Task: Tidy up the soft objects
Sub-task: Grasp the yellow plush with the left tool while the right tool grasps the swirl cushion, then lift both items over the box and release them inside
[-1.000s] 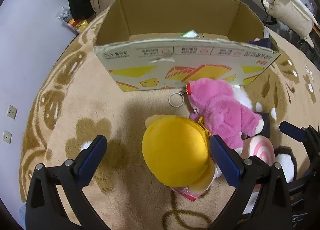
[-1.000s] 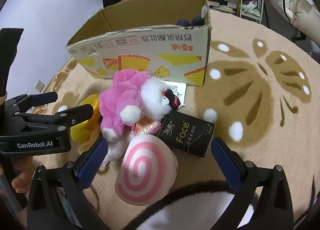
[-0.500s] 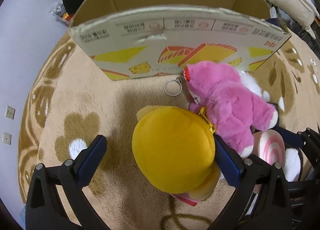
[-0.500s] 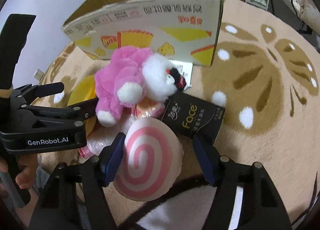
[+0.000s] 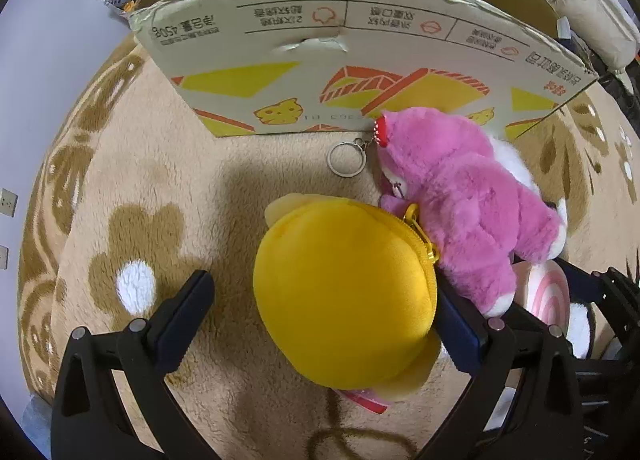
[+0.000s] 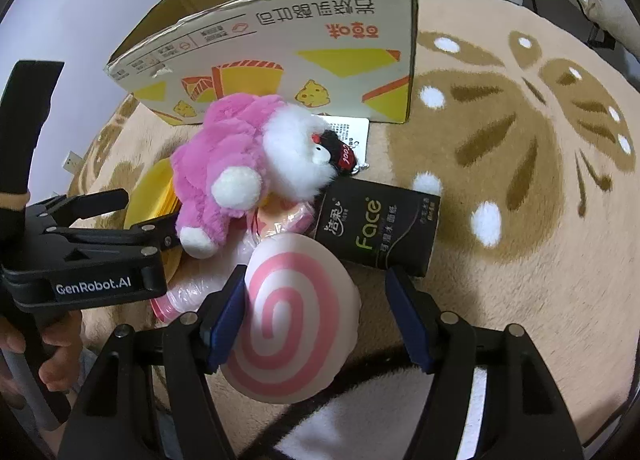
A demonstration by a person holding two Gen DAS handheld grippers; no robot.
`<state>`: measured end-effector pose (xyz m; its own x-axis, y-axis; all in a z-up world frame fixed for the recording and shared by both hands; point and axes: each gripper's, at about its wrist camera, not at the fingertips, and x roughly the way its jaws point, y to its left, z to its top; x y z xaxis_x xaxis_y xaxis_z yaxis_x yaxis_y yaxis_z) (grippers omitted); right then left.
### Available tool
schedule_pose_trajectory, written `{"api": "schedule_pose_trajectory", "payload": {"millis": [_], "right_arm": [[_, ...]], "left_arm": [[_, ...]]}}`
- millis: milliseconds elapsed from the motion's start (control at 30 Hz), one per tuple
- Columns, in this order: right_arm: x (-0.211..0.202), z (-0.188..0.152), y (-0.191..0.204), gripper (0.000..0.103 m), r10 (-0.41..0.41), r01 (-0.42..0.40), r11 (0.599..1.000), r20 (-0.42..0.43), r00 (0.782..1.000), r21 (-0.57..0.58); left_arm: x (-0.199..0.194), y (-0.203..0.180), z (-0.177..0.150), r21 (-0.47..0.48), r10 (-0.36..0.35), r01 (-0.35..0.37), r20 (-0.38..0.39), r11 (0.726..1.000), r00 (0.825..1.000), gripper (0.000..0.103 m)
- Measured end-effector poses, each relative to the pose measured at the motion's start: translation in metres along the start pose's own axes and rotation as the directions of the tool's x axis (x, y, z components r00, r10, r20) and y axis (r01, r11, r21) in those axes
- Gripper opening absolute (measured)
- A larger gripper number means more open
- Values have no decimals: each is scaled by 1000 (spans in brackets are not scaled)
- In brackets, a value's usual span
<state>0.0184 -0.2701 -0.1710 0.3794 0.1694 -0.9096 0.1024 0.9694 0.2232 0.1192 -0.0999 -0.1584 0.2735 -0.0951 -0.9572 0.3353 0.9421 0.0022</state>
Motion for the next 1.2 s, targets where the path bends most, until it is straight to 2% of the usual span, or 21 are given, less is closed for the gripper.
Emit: {"api": "schedule_pose_trajectory", "payload": {"millis": [167, 367, 433, 500, 667, 733, 867, 1033, 1200], "right_arm": [[1, 0, -5, 72, 26, -26, 999, -9, 1000, 20], [-3, -1, -1, 72, -5, 5, 1000, 2, 1000, -13], [-4, -1, 4, 62, -10, 10, 1000, 13, 1000, -26], [-6, -2, 6, 52, 12, -11, 999, 19, 1000, -37], [-9, -4, 10, 42, 10, -8, 999, 42, 999, -52], [-13, -4, 11, 38, -7, 11, 998, 64, 998, -56], [-24, -4, 11, 37, -17, 23, 998, 113, 993, -50], [-39, -5, 8, 37, 9, -2, 999, 154, 988, -42], [-59, -9, 11, 37, 23, -12, 999, 213, 977, -53]], "left_arm": [[6, -8, -1, 14, 15, -15, 3, 1000, 1000, 99], [6, -20, -8, 11, -12, 12, -13, 1000, 1000, 82], [4, -22, -12, 13, -25, 25, -12, 1000, 1000, 77], [4, -24, -14, 12, -34, 34, -16, 999, 999, 75], [0, -21, -19, 3, -40, 40, -4, 999, 999, 70], [-3, -21, -23, 10, -26, 26, 5, 1000, 1000, 70], [-11, -21, -35, 25, 56, -56, 11, 998, 998, 70], [-21, -12, -46, -10, 84, -84, 33, 996, 996, 69], [-43, -4, -48, -47, 107, -103, 94, 994, 990, 68]]}}
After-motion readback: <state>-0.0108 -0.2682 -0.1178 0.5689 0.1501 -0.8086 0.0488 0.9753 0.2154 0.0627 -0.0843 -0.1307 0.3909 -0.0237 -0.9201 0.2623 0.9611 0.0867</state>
